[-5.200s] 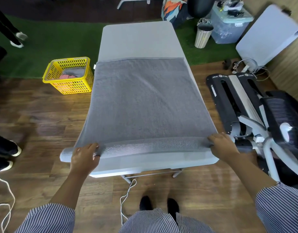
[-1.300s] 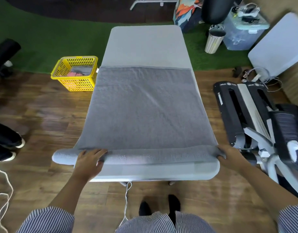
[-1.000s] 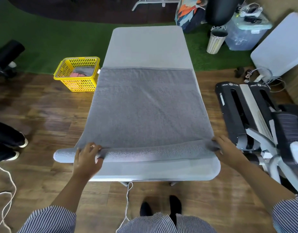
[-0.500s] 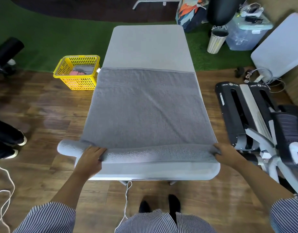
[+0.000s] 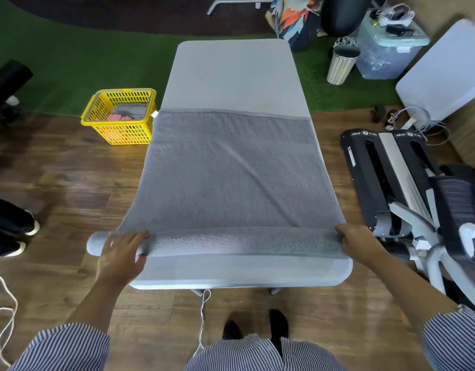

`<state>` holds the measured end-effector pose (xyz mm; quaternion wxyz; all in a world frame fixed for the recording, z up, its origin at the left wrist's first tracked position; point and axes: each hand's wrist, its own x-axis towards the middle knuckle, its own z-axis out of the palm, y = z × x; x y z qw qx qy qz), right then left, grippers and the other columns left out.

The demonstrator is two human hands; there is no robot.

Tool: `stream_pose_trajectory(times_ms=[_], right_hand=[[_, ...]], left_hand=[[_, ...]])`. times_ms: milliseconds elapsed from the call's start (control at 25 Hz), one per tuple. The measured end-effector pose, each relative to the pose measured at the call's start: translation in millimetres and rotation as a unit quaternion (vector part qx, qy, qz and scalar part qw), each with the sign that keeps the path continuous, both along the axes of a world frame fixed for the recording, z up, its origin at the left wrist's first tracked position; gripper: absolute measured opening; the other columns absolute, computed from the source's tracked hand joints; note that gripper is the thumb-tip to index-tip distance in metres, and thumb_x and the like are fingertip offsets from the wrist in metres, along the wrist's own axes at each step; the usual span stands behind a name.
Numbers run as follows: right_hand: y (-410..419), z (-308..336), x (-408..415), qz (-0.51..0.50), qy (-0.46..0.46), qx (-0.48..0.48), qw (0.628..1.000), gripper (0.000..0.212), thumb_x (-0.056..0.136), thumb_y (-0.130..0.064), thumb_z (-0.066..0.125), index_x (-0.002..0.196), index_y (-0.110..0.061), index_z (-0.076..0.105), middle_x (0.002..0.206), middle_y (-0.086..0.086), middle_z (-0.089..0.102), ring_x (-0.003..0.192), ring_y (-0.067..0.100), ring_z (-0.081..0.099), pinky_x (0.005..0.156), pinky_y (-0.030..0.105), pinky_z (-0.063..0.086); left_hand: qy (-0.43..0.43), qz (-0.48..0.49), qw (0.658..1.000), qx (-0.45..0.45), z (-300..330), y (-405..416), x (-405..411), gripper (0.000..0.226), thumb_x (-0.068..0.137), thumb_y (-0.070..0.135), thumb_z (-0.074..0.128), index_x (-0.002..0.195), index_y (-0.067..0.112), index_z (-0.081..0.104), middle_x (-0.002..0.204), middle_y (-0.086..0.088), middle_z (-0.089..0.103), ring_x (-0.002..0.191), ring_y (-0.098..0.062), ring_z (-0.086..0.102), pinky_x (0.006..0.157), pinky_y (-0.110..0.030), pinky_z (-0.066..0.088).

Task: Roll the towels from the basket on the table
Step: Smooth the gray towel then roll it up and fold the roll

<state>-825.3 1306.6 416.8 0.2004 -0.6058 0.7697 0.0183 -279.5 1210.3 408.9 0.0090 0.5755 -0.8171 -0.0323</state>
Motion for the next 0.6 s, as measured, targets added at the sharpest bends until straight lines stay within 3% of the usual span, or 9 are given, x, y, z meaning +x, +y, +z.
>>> stream_pose_trajectory(times_ms=[80, 160, 280, 440, 600], right_hand=[[-3.5, 1.8, 0.4, 0.028, 0.009, 0.023, 0.999, 0.037, 0.070, 0.005, 0.045, 0.057, -0.026, 0.031, 0.054, 0.001, 0.043, 0.061, 0.031, 0.052, 0.057, 0.035, 0.041], [-5.7, 8.0, 3.6, 0.011, 0.003, 0.021, 1.000, 0.030, 0.072, 0.004, 0.048, 0.063, -0.024, 0.043, 0.062, -0.001, 0.047, 0.068, 0.030, 0.051, 0.060, 0.033, 0.037], [2.7, 9.7, 9.3, -0.005, 0.023, -0.089, 0.996, 0.020, 0.070, 0.007, 0.056, 0.084, -0.007, 0.057, 0.080, 0.008, 0.057, 0.070, 0.035, 0.054, 0.060, 0.035, 0.039], [18.9, -2.8, 8.5, -0.022, -0.004, -0.105, 0.994, 0.014, 0.077, -0.007, 0.060, 0.088, -0.011, 0.068, 0.083, 0.002, 0.065, 0.073, 0.029, 0.061, 0.057, 0.037, 0.050], [23.8, -6.7, 7.0, 0.035, -0.004, -0.087, 0.996, 0.042, 0.066, -0.030, 0.057, 0.099, -0.006, 0.069, 0.092, 0.005, 0.068, 0.082, 0.029, 0.063, 0.072, 0.043, 0.053]], left_hand=[[0.005, 0.003, 1.000, -0.003, 6.8, -3.2, 3.2, 0.043, 0.064, 0.024, 0.061, 0.106, 0.015, 0.068, 0.091, -0.005, 0.072, 0.084, -0.030, 0.069, 0.084, -0.060, 0.045], [0.007, -0.014, 1.000, 0.008, 7.6, -8.2, 7.2, 0.044, 0.069, 0.029, 0.051, 0.108, 0.016, 0.068, 0.100, -0.003, 0.070, 0.089, -0.029, 0.068, 0.084, -0.058, 0.044], [0.026, -0.005, 1.000, -0.003, 0.0, -9.2, 5.4, 0.041, 0.072, 0.014, 0.067, 0.113, 0.013, 0.062, 0.112, -0.008, 0.063, 0.099, -0.034, 0.062, 0.093, -0.066, 0.039], [0.074, 0.001, 0.997, -0.016, -8.6, -4.9, 0.8, 0.039, 0.070, 0.004, 0.072, 0.109, 0.007, 0.065, 0.109, -0.007, 0.066, 0.099, -0.032, 0.064, 0.102, -0.068, 0.031], [0.062, 0.000, 0.998, 0.020, -10.0, -9.3, 0.1, 0.061, 0.052, -0.003, 0.083, 0.110, 0.005, 0.065, 0.107, -0.009, 0.067, 0.098, -0.034, 0.065, 0.102, -0.069, 0.025]])
